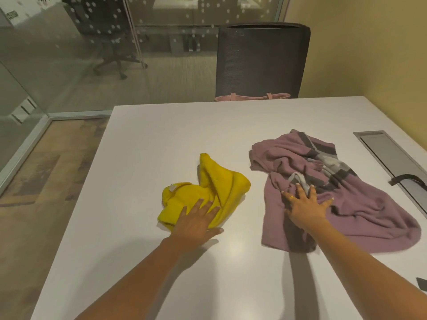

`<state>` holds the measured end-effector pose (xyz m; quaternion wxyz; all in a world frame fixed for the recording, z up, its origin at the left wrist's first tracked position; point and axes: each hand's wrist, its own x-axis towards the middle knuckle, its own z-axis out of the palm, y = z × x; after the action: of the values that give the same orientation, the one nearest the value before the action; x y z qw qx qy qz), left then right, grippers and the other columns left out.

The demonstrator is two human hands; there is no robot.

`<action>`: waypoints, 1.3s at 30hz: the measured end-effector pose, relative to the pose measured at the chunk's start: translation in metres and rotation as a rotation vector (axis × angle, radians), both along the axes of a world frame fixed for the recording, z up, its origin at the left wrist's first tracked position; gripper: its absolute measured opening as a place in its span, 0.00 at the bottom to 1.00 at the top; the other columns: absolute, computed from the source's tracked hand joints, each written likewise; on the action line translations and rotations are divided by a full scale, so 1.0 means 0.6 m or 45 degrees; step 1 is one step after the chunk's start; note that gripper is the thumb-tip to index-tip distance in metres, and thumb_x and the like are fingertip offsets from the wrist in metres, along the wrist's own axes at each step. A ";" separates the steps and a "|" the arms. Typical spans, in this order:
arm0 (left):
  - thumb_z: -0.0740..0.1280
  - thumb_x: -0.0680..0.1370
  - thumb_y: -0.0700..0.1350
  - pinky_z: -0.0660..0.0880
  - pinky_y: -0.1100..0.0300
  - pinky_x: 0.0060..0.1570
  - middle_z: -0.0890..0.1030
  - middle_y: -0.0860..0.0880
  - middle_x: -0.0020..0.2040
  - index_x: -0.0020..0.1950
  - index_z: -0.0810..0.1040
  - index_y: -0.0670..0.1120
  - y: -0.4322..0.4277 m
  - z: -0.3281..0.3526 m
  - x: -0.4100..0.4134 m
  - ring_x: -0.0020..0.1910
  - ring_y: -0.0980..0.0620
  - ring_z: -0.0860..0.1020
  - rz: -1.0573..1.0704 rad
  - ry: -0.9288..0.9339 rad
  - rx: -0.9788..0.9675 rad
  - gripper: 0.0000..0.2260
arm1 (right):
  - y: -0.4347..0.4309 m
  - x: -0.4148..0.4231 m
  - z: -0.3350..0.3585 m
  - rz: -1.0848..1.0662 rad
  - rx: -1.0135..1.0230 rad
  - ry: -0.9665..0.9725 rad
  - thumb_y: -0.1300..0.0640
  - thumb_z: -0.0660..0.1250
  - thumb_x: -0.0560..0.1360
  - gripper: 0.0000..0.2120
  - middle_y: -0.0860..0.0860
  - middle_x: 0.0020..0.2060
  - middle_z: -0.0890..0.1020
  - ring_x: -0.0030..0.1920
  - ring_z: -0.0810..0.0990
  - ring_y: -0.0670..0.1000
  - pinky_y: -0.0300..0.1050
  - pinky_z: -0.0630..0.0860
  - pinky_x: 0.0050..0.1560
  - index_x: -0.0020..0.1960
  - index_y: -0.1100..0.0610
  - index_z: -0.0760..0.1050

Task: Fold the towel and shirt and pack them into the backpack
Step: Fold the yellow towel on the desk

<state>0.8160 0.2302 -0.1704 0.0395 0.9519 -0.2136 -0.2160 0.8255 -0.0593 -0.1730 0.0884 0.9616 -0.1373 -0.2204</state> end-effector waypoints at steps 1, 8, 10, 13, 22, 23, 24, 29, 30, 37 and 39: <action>0.31 0.60 0.74 0.52 0.49 0.72 0.55 0.54 0.77 0.75 0.55 0.56 0.001 0.004 -0.001 0.76 0.52 0.51 0.019 -0.035 -0.072 0.48 | 0.010 0.004 0.007 -0.042 -0.031 -0.027 0.49 0.51 0.80 0.22 0.51 0.77 0.48 0.75 0.42 0.61 0.76 0.46 0.66 0.74 0.43 0.56; 0.47 0.72 0.58 0.71 0.51 0.58 0.83 0.47 0.53 0.54 0.82 0.46 0.029 0.016 0.028 0.54 0.46 0.80 0.251 -0.301 -0.566 0.28 | 0.137 0.050 0.036 0.016 0.956 -0.597 0.44 0.59 0.75 0.25 0.57 0.66 0.73 0.67 0.69 0.56 0.48 0.63 0.66 0.65 0.60 0.72; 0.53 0.74 0.53 0.68 0.52 0.60 0.84 0.47 0.52 0.53 0.82 0.46 0.030 0.025 0.036 0.54 0.46 0.80 0.260 -0.333 -0.533 0.21 | 0.172 0.062 0.040 -0.117 1.135 -0.406 0.46 0.65 0.75 0.28 0.58 0.66 0.72 0.67 0.69 0.57 0.47 0.65 0.64 0.69 0.61 0.67; 0.54 0.75 0.50 0.64 0.54 0.62 0.82 0.48 0.57 0.57 0.80 0.48 0.024 0.047 0.051 0.57 0.47 0.78 0.244 -0.343 -0.515 0.19 | 0.196 0.074 0.034 -0.232 1.204 -0.255 0.58 0.70 0.73 0.26 0.57 0.59 0.78 0.60 0.76 0.56 0.45 0.71 0.59 0.68 0.60 0.67; 0.56 0.81 0.44 0.62 0.53 0.65 0.75 0.50 0.65 0.65 0.72 0.51 -0.004 0.070 0.089 0.62 0.47 0.74 0.075 -0.265 -0.359 0.14 | 0.187 0.058 0.011 -0.418 0.786 -0.168 0.56 0.71 0.71 0.27 0.59 0.63 0.73 0.63 0.72 0.59 0.49 0.72 0.59 0.65 0.61 0.65; 0.56 0.81 0.44 0.63 0.52 0.65 0.74 0.50 0.66 0.67 0.70 0.52 -0.006 0.066 0.090 0.62 0.46 0.74 0.062 -0.249 -0.354 0.15 | 0.185 0.056 0.010 -0.427 0.837 -0.258 0.59 0.69 0.72 0.22 0.59 0.61 0.75 0.61 0.74 0.58 0.47 0.73 0.56 0.63 0.61 0.68; 0.55 0.81 0.44 0.64 0.51 0.65 0.73 0.50 0.68 0.69 0.67 0.54 -0.008 0.062 0.091 0.63 0.45 0.73 0.056 -0.241 -0.373 0.17 | 0.185 0.055 0.010 -0.415 0.930 -0.360 0.62 0.68 0.73 0.18 0.58 0.58 0.77 0.57 0.76 0.56 0.43 0.73 0.52 0.61 0.60 0.71; 0.57 0.79 0.41 0.56 0.49 0.72 0.57 0.53 0.76 0.75 0.56 0.53 -0.015 0.097 0.098 0.75 0.50 0.55 -0.211 -0.288 -0.384 0.25 | 0.194 0.053 0.057 -0.050 1.442 -0.528 0.64 0.69 0.72 0.07 0.53 0.44 0.82 0.39 0.75 0.47 0.25 0.68 0.36 0.49 0.62 0.80; 0.58 0.79 0.41 0.52 0.50 0.73 0.54 0.54 0.77 0.74 0.57 0.53 -0.016 0.112 0.102 0.76 0.52 0.50 -0.284 -0.325 -0.324 0.25 | 0.196 0.053 0.068 0.006 1.497 -0.513 0.64 0.70 0.72 0.05 0.50 0.41 0.81 0.36 0.74 0.46 0.25 0.68 0.35 0.48 0.61 0.80; 0.66 0.74 0.56 0.47 0.47 0.73 0.66 0.54 0.71 0.62 0.75 0.51 0.000 0.169 0.141 0.76 0.52 0.52 -0.495 -0.393 0.054 0.18 | 0.201 0.059 0.122 0.146 1.783 -0.380 0.65 0.71 0.71 0.06 0.49 0.40 0.81 0.39 0.79 0.41 0.34 0.75 0.46 0.48 0.60 0.80; 0.65 0.75 0.56 0.48 0.50 0.72 0.73 0.52 0.66 0.55 0.79 0.48 0.010 0.175 0.142 0.72 0.53 0.60 -0.481 -0.391 0.036 0.15 | 0.196 0.060 0.131 0.187 1.763 -0.356 0.63 0.73 0.70 0.06 0.48 0.37 0.80 0.35 0.78 0.37 0.30 0.75 0.41 0.46 0.58 0.80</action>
<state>0.9012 0.2360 -0.0654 -0.0480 0.9172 -0.3882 -0.0755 0.8616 0.0583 -0.0941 -0.5471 0.8228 0.0894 -0.1252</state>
